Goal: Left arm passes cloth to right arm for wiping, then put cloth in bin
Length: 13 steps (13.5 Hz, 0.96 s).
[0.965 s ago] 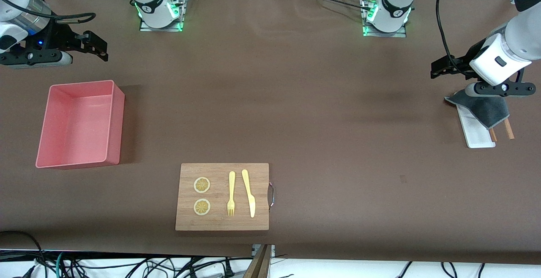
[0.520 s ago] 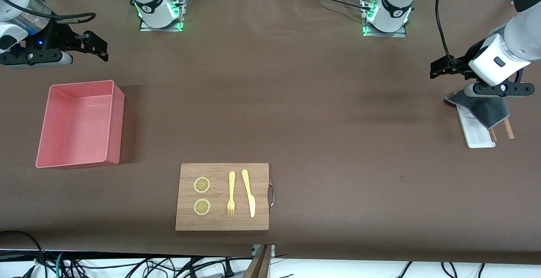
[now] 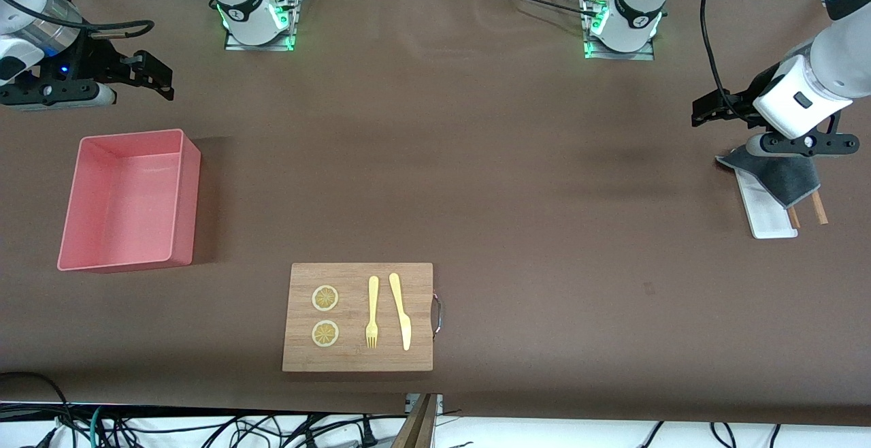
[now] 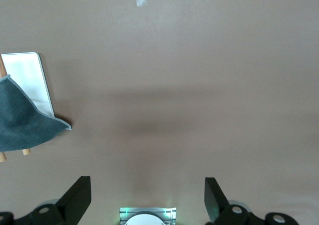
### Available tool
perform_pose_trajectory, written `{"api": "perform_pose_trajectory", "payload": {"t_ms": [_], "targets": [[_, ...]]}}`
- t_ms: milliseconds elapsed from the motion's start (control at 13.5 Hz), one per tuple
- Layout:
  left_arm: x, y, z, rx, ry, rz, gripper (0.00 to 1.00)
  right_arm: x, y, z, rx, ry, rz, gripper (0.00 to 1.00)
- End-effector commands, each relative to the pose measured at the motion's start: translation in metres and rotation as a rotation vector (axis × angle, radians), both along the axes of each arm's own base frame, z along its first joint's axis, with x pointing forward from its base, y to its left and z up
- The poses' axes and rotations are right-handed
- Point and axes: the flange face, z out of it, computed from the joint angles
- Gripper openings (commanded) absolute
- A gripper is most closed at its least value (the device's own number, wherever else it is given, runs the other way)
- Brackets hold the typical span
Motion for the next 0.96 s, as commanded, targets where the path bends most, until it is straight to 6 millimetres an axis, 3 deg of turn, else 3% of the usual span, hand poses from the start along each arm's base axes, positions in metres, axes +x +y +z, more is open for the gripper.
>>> {"api": "perform_pose_trajectory", "payload": {"t_ms": [0, 668, 891], "targets": [[0.002, -0.003, 0.005, -0.018, 0.016, 0.0, 1.0, -0.001, 0.001, 0.002, 0.002, -0.013, 0.005, 1.0], [0.004, 0.01, -0.005, -0.016, 0.05, -0.059, 1.0, 0.011, 0.003, 0.003, 0.005, -0.033, 0.015, 1.0], [0.008, 0.042, -0.012, -0.05, 0.059, -0.133, 1.0, 0.01, 0.002, 0.003, 0.003, -0.027, 0.014, 1.0]]}}
